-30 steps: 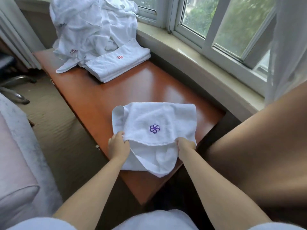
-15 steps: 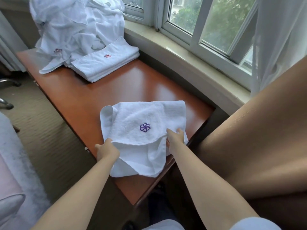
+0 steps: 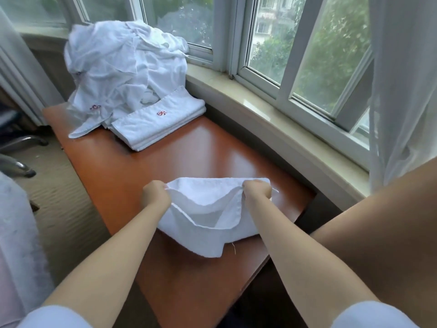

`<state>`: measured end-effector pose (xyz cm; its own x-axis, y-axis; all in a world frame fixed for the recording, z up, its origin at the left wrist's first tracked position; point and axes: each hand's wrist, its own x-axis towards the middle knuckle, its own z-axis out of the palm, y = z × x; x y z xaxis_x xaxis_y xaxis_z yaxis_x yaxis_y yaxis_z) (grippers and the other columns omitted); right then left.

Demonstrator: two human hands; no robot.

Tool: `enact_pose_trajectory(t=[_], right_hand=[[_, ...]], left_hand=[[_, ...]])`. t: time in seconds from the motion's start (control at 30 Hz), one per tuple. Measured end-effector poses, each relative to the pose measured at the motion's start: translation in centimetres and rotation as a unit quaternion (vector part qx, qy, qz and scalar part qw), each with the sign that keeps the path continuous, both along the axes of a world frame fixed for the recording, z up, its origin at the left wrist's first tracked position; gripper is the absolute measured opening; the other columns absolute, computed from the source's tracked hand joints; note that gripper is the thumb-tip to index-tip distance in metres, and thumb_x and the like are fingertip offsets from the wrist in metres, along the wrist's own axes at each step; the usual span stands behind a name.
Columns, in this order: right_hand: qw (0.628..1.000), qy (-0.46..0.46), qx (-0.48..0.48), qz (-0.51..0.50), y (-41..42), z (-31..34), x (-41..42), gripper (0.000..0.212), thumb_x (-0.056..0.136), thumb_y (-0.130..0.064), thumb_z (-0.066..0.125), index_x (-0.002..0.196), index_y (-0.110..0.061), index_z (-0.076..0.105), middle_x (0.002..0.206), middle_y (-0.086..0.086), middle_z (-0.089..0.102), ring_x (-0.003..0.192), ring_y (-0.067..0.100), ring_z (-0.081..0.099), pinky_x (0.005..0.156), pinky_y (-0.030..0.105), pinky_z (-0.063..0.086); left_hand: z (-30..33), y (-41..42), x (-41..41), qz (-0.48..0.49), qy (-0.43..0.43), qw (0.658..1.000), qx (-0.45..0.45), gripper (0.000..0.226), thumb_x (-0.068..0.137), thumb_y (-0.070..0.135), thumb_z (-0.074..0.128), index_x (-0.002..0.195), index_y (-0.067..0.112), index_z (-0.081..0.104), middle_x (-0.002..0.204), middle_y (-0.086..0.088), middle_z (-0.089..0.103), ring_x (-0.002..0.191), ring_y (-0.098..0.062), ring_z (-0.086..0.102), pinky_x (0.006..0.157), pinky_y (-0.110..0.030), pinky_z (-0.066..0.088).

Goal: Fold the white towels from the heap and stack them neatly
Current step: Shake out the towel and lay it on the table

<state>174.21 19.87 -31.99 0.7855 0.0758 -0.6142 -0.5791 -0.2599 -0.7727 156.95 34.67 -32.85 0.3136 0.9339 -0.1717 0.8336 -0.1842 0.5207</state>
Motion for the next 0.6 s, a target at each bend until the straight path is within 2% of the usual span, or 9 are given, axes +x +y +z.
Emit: enact_pose_trajectory(t=[0.03, 0.1, 0.2, 0.27, 0.33, 0.4, 0.47, 0.53, 0.6], right_hand=[[0.999, -0.028, 0.014, 0.015, 1.1, 1.3, 0.6, 0.027, 0.089, -0.004, 0.058, 0.116, -0.009, 0.061, 0.090, 0.001, 0.056, 0.089, 0.024, 0.058, 0.075, 0.024, 0.049], [0.993, -0.097, 0.062, 0.016, 3.9, 4.6, 2.9, 0.037, 0.087, -0.002, 0.060, 0.123, -0.010, 0.061, 0.092, -0.002, 0.056, 0.104, 0.028, 0.061, 0.094, 0.028, 0.049], [0.971, -0.168, 0.169, 0.002, 7.5, 10.0, 5.8, 0.039, 0.088, -0.005, 0.060, 0.123, -0.021, 0.060, 0.106, 0.000, 0.056, 0.099, 0.018, 0.055, 0.089, 0.007, 0.043], [0.950, -0.214, 0.225, -0.004, 8.7, 13.2, 7.1, 0.047, 0.087, -0.005, 0.061, 0.132, -0.017, 0.057, 0.122, -0.002, 0.057, 0.109, 0.014, 0.054, 0.101, 0.016, 0.040], [0.935, -0.244, 0.258, -0.015, 9.2, 15.1, 7.6, 0.053, 0.085, -0.002, 0.063, 0.136, -0.012, 0.054, 0.132, -0.002, 0.056, 0.116, 0.015, 0.056, 0.105, 0.024, 0.041], [0.930, -0.259, 0.259, -0.028, 8.7, 15.1, 7.0, 0.052, 0.085, -0.002, 0.063, 0.135, -0.013, 0.055, 0.130, -0.003, 0.056, 0.110, 0.012, 0.057, 0.094, 0.014, 0.042], [0.935, -0.256, 0.242, -0.036, 7.8, 13.5, 5.8, 0.051, 0.086, -0.001, 0.061, 0.135, -0.015, 0.056, 0.129, -0.003, 0.055, 0.105, 0.011, 0.055, 0.080, 0.007, 0.039], [0.946, -0.245, 0.210, -0.035, 6.2, 10.4, 4.1, 0.051, 0.087, 0.001, 0.058, 0.136, -0.014, 0.055, 0.136, 0.000, 0.054, 0.110, 0.013, 0.055, 0.087, 0.011, 0.040], [0.962, -0.218, 0.164, -0.029, 4.0, 6.4, 2.5, 0.051, 0.088, 0.001, 0.056, 0.135, -0.016, 0.055, 0.135, 0.002, 0.055, 0.102, 0.013, 0.057, 0.086, 0.018, 0.042]], left_hand=[[1.3, 0.7, 1.2, -0.003, -0.038, 0.999, 0.021, 0.035, 0.088, -0.003, 0.043, 0.103, 0.007, 0.073, 0.115, -0.022, 0.064, 0.106, -0.038, 0.059, 0.088, -0.038, 0.049], [5.4, 3.1, 3.8, -0.005, -0.119, 0.988, 0.095, 0.036, 0.086, -0.006, 0.042, 0.097, 0.007, 0.075, 0.112, -0.022, 0.062, 0.100, -0.038, 0.059, 0.084, -0.034, 0.046], [11.5, 6.6, 6.2, 0.026, -0.232, 0.952, 0.199, 0.036, 0.085, -0.009, 0.044, 0.104, 0.000, 0.073, 0.117, -0.026, 0.054, 0.105, -0.037, 0.055, 0.090, -0.028, 0.037], [15.1, 8.2, 6.2, 0.058, -0.294, 0.915, 0.270, 0.038, 0.084, -0.010, 0.042, 0.106, -0.002, 0.071, 0.114, -0.024, 0.052, 0.105, -0.035, 0.055, 0.087, -0.019, 0.033], [17.1, 9.2, 5.6, 0.065, -0.339, 0.881, 0.323, 0.039, 0.082, -0.012, 0.041, 0.104, -0.004, 0.072, 0.104, -0.018, 0.049, 0.102, -0.036, 0.055, 0.086, -0.015, 0.033], [17.1, 8.9, 4.7, 0.034, -0.349, 0.861, 0.368, 0.039, 0.078, -0.015, 0.041, 0.100, -0.006, 0.072, 0.102, -0.024, 0.050, 0.099, -0.038, 0.056, 0.089, -0.021, 0.037], [15.2, 7.9, 3.6, 0.014, -0.349, 0.856, 0.382, 0.039, 0.075, -0.018, 0.042, 0.097, -0.007, 0.072, 0.104, -0.031, 0.052, 0.098, -0.040, 0.056, 0.091, -0.025, 0.038], [11.7, 6.1, 2.0, 0.007, -0.340, 0.870, 0.357, 0.038, 0.073, -0.021, 0.045, 0.096, -0.008, 0.072, 0.103, -0.032, 0.053, 0.098, -0.041, 0.055, 0.092, -0.025, 0.037], [7.0, 4.1, 0.2, -0.011, -0.322, 0.891, 0.319, 0.035, 0.072, -0.024, 0.048, 0.093, -0.009, 0.071, 0.101, -0.029, 0.054, 0.094, -0.040, 0.056, 0.087, -0.021, 0.036]])
